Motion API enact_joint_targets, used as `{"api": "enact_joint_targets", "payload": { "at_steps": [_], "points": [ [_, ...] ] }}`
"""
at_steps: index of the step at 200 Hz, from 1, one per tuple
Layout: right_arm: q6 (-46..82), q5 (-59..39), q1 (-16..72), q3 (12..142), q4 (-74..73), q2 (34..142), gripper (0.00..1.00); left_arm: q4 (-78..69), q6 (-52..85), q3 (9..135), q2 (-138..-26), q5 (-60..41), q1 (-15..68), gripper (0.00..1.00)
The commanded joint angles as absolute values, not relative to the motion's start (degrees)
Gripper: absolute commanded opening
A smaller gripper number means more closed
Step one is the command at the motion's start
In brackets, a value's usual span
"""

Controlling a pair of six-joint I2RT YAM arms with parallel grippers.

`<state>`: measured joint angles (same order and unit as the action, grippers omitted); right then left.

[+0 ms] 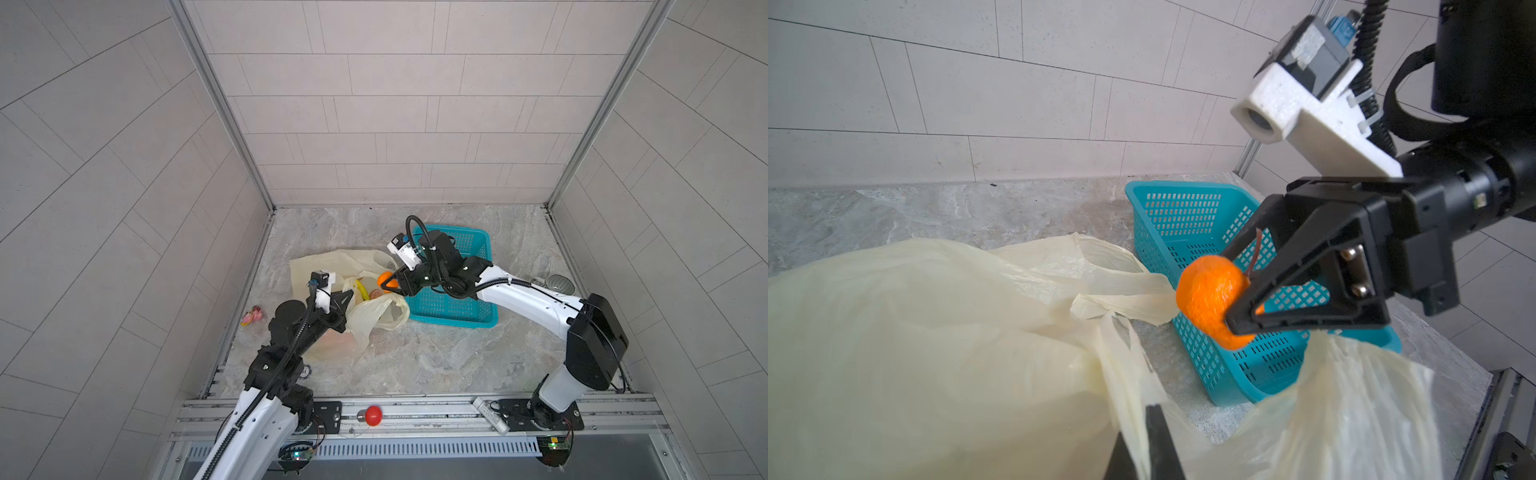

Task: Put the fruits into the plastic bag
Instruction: 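Carry the orange into the bag with the right gripper and release it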

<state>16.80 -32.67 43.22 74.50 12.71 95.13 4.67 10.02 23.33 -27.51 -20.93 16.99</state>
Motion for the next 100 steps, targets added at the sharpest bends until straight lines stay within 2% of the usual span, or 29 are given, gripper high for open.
{"api": "enact_joint_targets", "payload": {
  "at_steps": [1,86,100],
  "points": [
    [14.9,-36.8,44.6,76.2,13.9,98.7,0.39,4.7,9.1,23.2,-27.5,-20.9,16.8,0.0],
    [22.9,-43.4,50.0,92.6,8.6,118.9,0.4,4.3,9.2,23.1,-27.3,-21.3,16.8,0.0],
    [23.5,-45.3,51.7,94.9,8.6,120.8,0.44,4.3,9.2,23.1,-27.3,-21.3,16.8,0.0]
  ]
}}
